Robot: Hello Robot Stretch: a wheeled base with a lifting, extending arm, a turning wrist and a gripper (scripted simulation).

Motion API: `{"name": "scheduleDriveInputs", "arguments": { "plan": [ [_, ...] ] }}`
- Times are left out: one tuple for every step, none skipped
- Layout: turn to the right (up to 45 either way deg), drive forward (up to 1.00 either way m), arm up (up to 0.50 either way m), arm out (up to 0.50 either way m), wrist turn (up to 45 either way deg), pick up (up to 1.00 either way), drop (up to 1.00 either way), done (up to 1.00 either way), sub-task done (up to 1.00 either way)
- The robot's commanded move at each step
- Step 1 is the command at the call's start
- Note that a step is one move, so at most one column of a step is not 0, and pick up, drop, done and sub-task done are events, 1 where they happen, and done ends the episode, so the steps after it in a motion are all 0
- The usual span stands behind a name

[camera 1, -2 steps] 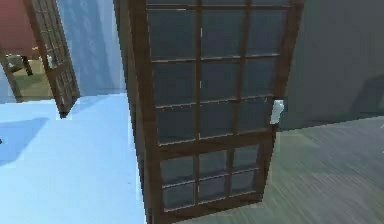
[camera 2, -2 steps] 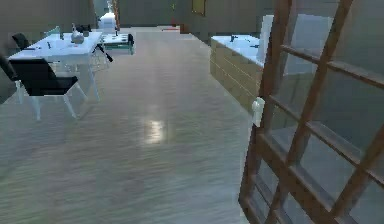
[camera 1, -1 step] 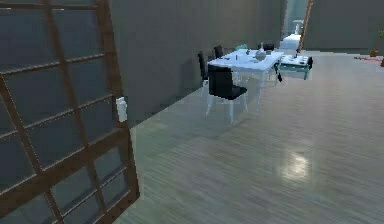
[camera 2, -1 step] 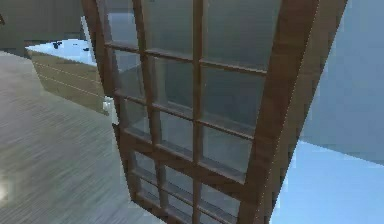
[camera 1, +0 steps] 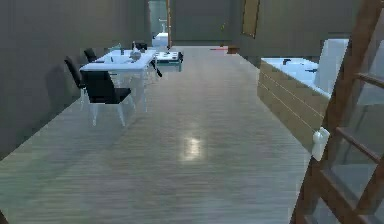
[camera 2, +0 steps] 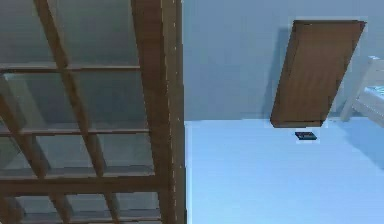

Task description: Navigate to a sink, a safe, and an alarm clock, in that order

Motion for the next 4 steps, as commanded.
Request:
{"name": "scheduleDriveInputs", "arguments": {
  "plan": [
    [0.0,1.0,0.0,0.0,0.0,0.0,0.0,0.0,0.0],
    [15.0,0.0,0.0,0.0,0.0,0.0,0.0,0.0,0.0],
    [0.0,0.15,0.0,0.0,0.0,0.0,0.0,0.0,0.0],
    [-9.0,0.0,0.0,0.0,0.0,0.0,0.0,0.0,0.0]
  ]
}}
